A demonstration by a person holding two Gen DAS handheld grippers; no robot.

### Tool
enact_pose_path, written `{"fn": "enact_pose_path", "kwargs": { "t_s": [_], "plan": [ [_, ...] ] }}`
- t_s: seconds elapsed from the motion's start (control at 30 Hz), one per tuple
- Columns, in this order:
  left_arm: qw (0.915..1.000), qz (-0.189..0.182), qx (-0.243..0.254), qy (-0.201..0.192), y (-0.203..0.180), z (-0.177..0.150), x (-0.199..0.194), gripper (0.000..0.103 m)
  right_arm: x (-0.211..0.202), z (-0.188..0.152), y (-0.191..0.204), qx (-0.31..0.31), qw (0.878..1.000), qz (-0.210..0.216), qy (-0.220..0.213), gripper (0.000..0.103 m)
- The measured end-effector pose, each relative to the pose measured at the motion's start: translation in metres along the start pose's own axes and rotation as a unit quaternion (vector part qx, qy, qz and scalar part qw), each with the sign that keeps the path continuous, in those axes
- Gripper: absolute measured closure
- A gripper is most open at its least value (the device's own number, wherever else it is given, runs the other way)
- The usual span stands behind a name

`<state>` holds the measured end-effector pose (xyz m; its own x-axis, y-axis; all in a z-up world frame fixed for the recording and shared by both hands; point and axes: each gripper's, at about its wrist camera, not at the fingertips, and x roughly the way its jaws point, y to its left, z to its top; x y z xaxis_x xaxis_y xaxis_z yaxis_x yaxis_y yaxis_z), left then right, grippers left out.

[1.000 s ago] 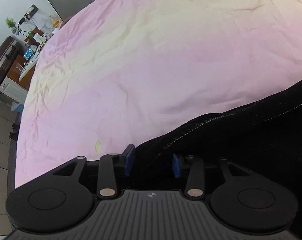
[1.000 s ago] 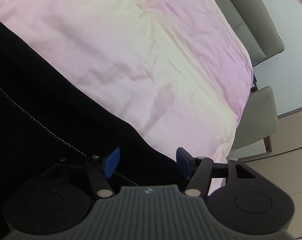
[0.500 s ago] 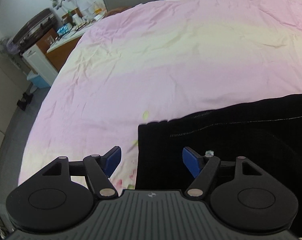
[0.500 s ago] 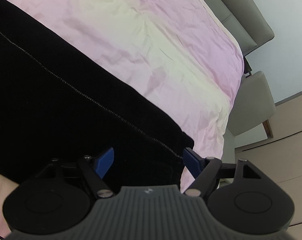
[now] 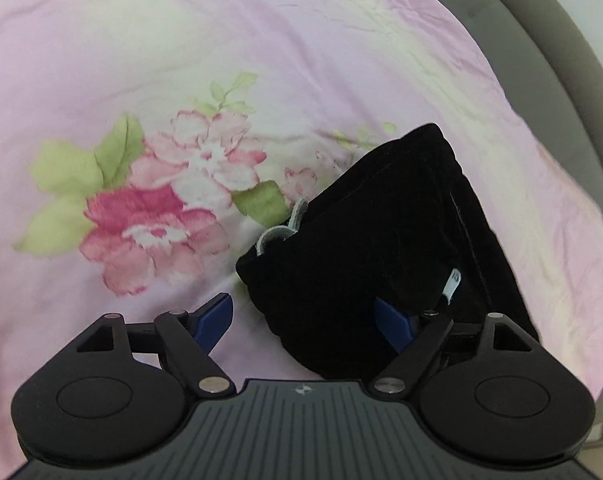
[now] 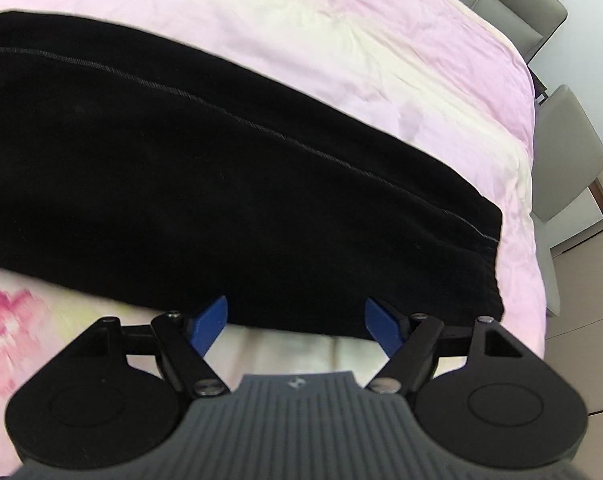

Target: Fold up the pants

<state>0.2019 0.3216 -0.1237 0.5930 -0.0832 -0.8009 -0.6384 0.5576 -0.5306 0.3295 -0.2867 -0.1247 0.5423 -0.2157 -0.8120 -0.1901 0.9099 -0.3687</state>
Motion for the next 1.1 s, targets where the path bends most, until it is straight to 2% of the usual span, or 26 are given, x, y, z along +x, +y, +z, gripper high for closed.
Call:
{"fn": "enact_pose_path", "kwargs": {
  "t_s": [0.03,0.1,0.13,0.17,0.23,0.33,0.37,0.43,0.47,0.5,0.6,0.67,0.77,0.8,0.83,0.97,1.0,1.1],
  "plan": [
    [0.9997,-0.013,-0.023,-0.001,0.006,-0.001,0.006,0.003,-0.003,0.004,0.007,0.002,1.000,0.003,-0.012,0.030],
    [0.9984,-0.029,-0.048,-0.004,0.013,-0.001,0.019,0.005,-0.007,0.013,0.024,-0.007,1.000,0.016,-0.026,0.030],
    [0.9981,-0.035,-0.050,-0.008,0.012,0.001,0.024,0.019,-0.008,0.017,0.031,-0.014,0.999,0.023,-0.026,0.030],
    [0.9980,-0.035,-0.051,-0.011,0.009,0.004,0.026,0.023,-0.008,0.021,0.039,-0.023,0.999,0.027,-0.024,0.030],
    [0.9988,-0.005,-0.046,-0.016,-0.004,0.011,0.023,0.038,-0.007,0.028,0.055,-0.043,0.999,0.021,-0.024,0.030],
    [0.9973,0.036,0.054,-0.033,-0.042,0.022,0.001,0.057,-0.007,0.034,0.070,-0.066,0.997,0.016,-0.029,0.030],
    [0.9944,0.048,0.087,-0.036,-0.057,0.025,-0.007,0.059,-0.005,0.035,0.073,-0.071,0.997,0.015,-0.027,0.030],
    [0.9838,0.083,0.153,-0.043,-0.081,0.029,-0.013,0.062,0.000,0.035,0.076,-0.079,0.997,0.012,-0.021,0.030],
    [0.9750,0.105,0.190,-0.048,-0.090,0.031,-0.010,0.062,0.003,0.034,0.077,-0.081,0.997,0.009,-0.017,0.030],
    [0.9697,0.124,0.206,-0.044,-0.093,0.032,-0.002,0.062,0.006,0.034,0.078,-0.081,0.997,0.007,-0.015,0.030],
    [0.9718,0.154,0.179,0.000,-0.072,0.034,0.028,0.061,0.012,0.035,0.073,-0.071,0.997,0.009,-0.013,0.030],
    [0.9668,0.162,0.198,0.002,-0.063,0.025,0.039,0.056,0.013,0.033,0.072,-0.065,0.998,0.017,-0.011,0.030],
    [0.9585,0.172,0.227,-0.013,-0.062,0.017,0.037,0.037,0.017,0.031,0.054,-0.050,0.999,0.020,0.001,0.030],
    [0.9563,0.179,0.231,-0.015,-0.062,0.018,0.033,0.023,0.018,0.030,0.047,-0.046,0.999,0.016,0.007,0.030],
    [0.9526,0.186,0.240,-0.017,-0.063,0.017,0.029,0.015,0.019,0.029,0.040,-0.042,0.999,0.009,0.011,0.030],
    [0.9309,0.204,0.301,-0.032,-0.082,0.002,0.004,0.015,0.017,0.017,0.001,-0.008,1.000,-0.019,0.023,0.030],
    [0.9231,0.217,0.315,-0.044,-0.088,-0.005,-0.001,0.015,0.014,0.012,-0.011,0.005,0.999,-0.025,0.024,0.030],
    [0.8908,0.252,0.366,-0.093,-0.115,-0.027,-0.014,0.015,0.006,-0.007,-0.049,0.045,0.998,-0.039,0.030,0.030]
  ]
}}
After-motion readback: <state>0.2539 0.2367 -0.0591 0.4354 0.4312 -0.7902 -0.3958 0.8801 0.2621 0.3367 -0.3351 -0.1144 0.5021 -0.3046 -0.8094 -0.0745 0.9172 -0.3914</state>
